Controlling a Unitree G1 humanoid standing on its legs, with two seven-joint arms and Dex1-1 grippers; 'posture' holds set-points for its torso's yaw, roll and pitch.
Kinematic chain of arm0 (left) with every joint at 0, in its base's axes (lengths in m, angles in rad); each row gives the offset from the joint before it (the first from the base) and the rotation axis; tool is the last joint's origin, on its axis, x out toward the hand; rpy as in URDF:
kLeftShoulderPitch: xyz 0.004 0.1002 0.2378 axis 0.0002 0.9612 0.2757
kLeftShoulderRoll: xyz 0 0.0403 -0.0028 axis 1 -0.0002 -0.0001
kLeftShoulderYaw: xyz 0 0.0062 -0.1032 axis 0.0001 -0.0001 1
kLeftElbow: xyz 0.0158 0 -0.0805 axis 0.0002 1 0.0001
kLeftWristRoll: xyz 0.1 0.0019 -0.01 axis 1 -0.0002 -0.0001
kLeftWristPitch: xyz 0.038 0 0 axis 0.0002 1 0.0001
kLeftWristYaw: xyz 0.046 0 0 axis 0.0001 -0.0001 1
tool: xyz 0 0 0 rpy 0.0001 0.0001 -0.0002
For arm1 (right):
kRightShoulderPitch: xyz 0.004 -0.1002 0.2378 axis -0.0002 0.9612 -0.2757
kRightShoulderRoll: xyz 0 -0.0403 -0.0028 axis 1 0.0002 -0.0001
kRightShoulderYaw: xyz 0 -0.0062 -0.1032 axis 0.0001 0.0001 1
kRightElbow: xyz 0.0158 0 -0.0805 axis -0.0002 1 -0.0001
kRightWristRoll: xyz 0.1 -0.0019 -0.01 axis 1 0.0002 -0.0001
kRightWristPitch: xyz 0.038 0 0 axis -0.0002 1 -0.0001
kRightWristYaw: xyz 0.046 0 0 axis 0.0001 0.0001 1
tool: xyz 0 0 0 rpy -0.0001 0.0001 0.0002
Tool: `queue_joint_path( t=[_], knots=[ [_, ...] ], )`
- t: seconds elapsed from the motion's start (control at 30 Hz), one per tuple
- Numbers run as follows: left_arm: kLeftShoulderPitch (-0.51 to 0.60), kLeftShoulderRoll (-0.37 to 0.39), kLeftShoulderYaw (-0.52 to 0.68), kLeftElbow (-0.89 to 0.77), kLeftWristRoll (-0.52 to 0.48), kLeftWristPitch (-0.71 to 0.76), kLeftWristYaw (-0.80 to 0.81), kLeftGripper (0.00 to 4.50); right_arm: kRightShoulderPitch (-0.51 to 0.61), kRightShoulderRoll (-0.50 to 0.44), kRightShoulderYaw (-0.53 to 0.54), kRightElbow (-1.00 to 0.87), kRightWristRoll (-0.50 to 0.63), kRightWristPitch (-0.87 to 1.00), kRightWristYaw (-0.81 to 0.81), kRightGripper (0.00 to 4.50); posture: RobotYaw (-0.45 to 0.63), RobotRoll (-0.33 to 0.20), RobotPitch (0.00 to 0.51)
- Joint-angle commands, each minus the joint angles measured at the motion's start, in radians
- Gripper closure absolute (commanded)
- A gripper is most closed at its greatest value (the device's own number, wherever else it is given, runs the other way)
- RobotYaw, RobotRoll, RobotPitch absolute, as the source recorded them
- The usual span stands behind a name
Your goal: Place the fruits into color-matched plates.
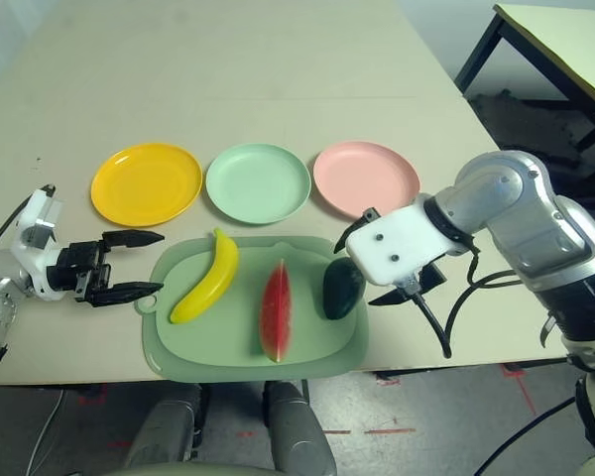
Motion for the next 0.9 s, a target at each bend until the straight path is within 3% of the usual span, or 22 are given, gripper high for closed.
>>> queue_joint_path(
  t=[0.03, 0.4, 0.9],
  knots=[
    [0.017, -0.002, 0.008, -0.023, -0.001, -0.004, 0.002, 0.0, 0.014, 0.03, 0.014, -0.001, -0.028, -0.001, 0.005, 0.02, 0.03, 0.0, 0.201],
    [0.047, 0.011, 0.021, -0.071, -0.011, 0.009, 0.018, 0.0, 0.058, 0.155, -0.014, 0.063, -0.162, -0.031, -0.021, 0.02, 0.05, 0.0, 0.199],
    [0.044, 0.027, 0.025, -0.084, -0.012, 0.02, 0.027, 0.0, 0.123, 0.133, -0.037, 0.033, -0.201, 0.012, -0.019, 0.15, 0.02, 0.0, 0.201]
  ],
)
